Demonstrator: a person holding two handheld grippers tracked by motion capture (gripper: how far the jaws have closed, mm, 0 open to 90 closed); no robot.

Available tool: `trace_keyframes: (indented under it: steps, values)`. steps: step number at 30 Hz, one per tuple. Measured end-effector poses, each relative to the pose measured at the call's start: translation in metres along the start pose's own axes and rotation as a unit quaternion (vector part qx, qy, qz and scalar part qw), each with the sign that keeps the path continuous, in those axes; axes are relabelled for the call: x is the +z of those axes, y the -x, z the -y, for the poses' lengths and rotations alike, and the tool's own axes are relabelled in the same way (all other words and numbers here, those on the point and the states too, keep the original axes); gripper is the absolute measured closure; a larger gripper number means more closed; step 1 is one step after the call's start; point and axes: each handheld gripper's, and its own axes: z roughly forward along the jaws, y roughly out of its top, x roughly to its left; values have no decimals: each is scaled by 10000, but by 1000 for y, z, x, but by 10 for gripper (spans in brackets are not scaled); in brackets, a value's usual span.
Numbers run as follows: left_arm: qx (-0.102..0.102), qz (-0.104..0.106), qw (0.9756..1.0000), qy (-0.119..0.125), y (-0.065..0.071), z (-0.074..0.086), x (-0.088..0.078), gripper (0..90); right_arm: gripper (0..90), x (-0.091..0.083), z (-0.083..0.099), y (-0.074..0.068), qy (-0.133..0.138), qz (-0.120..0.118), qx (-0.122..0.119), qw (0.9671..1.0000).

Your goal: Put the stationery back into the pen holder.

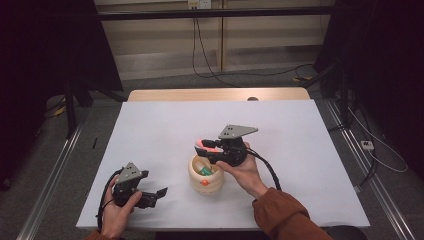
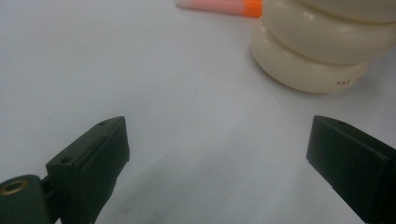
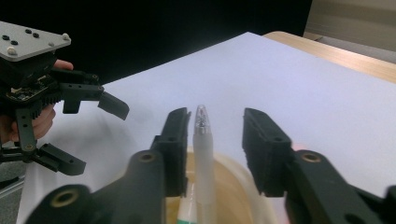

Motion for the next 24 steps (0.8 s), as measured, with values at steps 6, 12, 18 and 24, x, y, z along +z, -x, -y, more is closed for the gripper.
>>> trace_keyframes:
  steps: [6,12,18,24]
  values:
    - [-8,-5,10000,20,0,0,0,58,393,-10,-4,7,-15,133,69,9999]
    - [-9,0,10000,-5,0,0,0,58,283,-25,-6,23,-54,348,245,9991]
    - [26,25,10000,-10,1,0,1,58,287,-30,-3,35,-153,471,357,9981]
    - [20,25,10000,-10,0,0,0,58,326,-32,7,51,-363,728,464,9956]
